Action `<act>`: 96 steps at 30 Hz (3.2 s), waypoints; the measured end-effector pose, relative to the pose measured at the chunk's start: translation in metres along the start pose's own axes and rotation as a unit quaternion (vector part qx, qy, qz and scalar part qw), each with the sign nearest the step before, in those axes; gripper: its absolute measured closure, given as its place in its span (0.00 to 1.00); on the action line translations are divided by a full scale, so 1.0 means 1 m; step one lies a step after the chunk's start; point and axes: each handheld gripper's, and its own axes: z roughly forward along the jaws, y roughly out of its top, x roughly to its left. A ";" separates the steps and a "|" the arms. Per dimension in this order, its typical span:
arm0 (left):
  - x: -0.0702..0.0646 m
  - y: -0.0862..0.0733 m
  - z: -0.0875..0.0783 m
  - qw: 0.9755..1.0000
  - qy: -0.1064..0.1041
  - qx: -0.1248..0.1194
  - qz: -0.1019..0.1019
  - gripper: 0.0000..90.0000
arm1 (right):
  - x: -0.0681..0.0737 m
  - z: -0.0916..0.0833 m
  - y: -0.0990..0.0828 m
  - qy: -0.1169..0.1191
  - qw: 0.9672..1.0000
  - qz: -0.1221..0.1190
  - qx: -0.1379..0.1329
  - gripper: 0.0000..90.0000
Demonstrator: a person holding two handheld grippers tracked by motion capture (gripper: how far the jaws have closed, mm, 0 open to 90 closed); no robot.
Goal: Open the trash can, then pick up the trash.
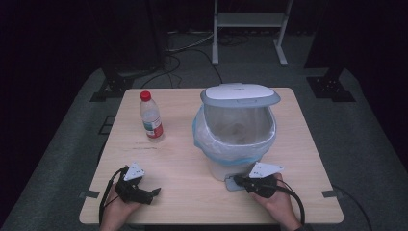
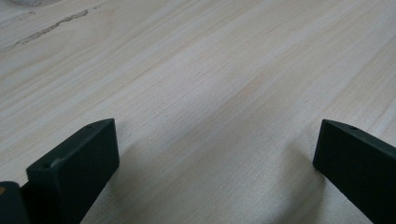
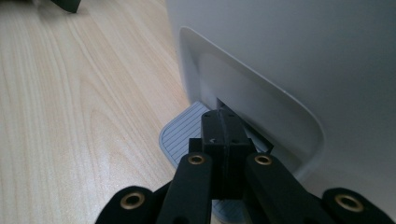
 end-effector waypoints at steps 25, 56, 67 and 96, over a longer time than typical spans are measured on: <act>0.009 0.004 -0.001 1.000 0.003 -0.011 0.002 0.00 | -0.003 0.004 -0.006 0.008 1.000 0.017 -0.001 1.00; 0.025 0.037 -0.020 0.998 -0.005 -0.064 0.009 0.00 | -0.003 0.005 -0.006 0.007 1.000 0.011 -0.001 1.00; 0.033 0.050 -0.023 0.996 -0.003 -0.085 0.003 0.00 | -0.003 0.005 -0.006 0.008 1.000 0.014 -0.001 1.00; 0.065 0.082 -0.020 0.992 0.029 -0.119 -0.012 0.00 | -0.003 0.005 -0.006 0.007 1.000 0.012 -0.001 1.00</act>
